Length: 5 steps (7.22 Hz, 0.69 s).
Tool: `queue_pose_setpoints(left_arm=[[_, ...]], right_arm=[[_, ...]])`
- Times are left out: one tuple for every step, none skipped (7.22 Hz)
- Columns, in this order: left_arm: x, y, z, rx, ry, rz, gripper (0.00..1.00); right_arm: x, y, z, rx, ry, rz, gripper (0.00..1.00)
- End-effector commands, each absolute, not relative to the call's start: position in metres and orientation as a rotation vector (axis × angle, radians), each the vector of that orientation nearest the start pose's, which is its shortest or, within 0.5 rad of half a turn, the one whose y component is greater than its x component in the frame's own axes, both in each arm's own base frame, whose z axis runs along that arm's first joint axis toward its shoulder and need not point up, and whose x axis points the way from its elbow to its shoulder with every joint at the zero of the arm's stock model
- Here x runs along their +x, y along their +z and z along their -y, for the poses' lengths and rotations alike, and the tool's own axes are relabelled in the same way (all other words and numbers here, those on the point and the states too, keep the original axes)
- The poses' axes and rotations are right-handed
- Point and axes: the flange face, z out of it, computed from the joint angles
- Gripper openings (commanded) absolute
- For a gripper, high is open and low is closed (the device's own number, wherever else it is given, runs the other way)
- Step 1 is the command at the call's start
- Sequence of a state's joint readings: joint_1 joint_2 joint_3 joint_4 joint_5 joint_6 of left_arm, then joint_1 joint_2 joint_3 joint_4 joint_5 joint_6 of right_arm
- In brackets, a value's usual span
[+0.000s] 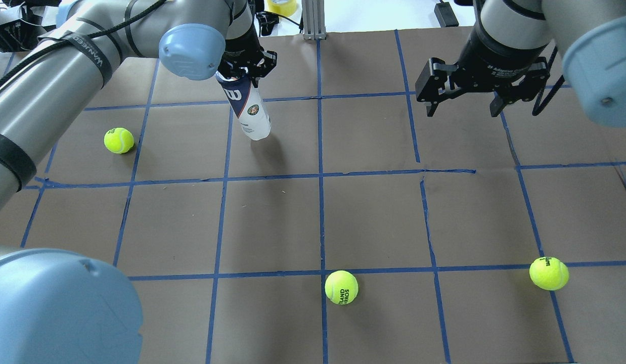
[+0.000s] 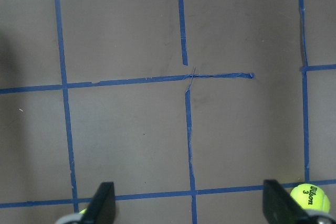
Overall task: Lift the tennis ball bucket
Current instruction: 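Lift the lid end with the left gripper, tipping the can upright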
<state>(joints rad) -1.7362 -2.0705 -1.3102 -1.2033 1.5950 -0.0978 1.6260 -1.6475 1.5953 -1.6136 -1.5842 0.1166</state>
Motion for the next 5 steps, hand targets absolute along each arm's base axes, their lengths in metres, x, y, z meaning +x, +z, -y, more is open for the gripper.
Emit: queue_pose_setpoints(left_arm=[[-0.249, 0.351, 0.663, 0.108, -0.189, -3.125, 0.16], [-0.25, 0.35, 0.662, 0.104, -0.183, -3.129, 0.44], [-0.25, 0.345, 0.659, 0.097, -0.166, -3.134, 0.66], [-0.25, 0.348, 0.657, 0.097, -0.171, -3.134, 0.77], [-0.25, 0.358, 0.655, 0.098, -0.194, -3.139, 1.0]], right_arm=[[0.158, 0.517, 0.46, 0.097, -0.149, -3.142, 1.0], [0.157, 0.517, 0.46, 0.098, -0.149, -3.144, 1.0], [0.158, 0.517, 0.46, 0.097, -0.149, -3.142, 1.0], [0.158, 0.518, 0.459, 0.097, -0.151, -3.142, 1.0], [0.157, 0.517, 0.46, 0.098, -0.151, -3.144, 1.0]])
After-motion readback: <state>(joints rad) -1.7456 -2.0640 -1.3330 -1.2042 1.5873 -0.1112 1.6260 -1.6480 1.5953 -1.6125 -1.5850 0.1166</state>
